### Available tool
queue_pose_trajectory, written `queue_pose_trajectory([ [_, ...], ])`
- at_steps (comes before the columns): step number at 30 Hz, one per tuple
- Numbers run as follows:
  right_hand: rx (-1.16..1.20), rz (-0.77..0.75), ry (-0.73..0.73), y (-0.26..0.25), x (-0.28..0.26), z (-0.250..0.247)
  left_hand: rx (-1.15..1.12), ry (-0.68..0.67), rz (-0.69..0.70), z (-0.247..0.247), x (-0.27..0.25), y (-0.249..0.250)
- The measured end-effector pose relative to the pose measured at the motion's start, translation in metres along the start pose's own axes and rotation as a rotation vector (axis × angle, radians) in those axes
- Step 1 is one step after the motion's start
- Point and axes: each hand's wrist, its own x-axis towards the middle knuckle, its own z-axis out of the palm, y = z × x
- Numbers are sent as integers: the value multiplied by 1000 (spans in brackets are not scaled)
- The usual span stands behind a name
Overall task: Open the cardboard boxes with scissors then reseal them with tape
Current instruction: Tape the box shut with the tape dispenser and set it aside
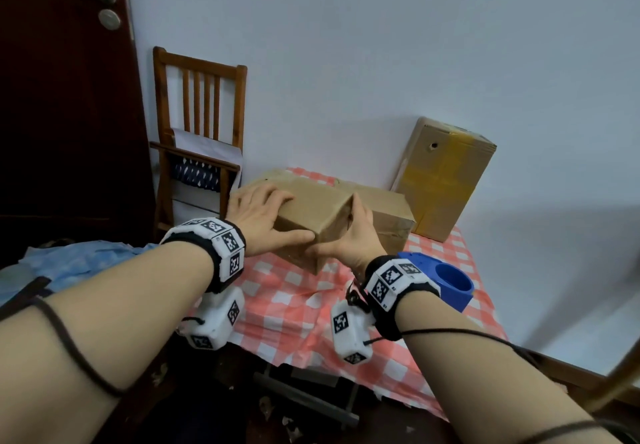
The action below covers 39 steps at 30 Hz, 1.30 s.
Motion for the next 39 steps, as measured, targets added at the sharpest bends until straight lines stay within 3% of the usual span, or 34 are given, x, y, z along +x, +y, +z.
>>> queue_pose_trajectory([
  [4, -24, -83, 14, -1, -2, 0, -246, -81, -258, 3, -3, -6],
  [8, -39, -122, -15, -4, -4, -1, -315, -118, -382, -7, -6, -11],
  [13, -39, -57, -78, -4, -5, 7, -420, 8, -485, -17, -3, -19],
  [17, 33, 54, -187, 1, -8, 9, -444, 138, -484, -16, 0, -28],
  [22, 336, 234, -261, -1, -12, 17, -555, 286, -473, -15, 6, -28],
  [25, 382, 229, -280, 0, -13, 17, -654, 321, -553, -24, 12, -35],
  [28, 356, 195, -325, -2, -17, 14, -630, 229, -543, -26, 11, -39],
  [33, 197, 205, -309, -4, -11, 13, -680, 311, -520, -21, 9, -34],
  [39, -7, 245, -262, 2, -2, 11, -678, 308, -497, -19, 8, -28],
])
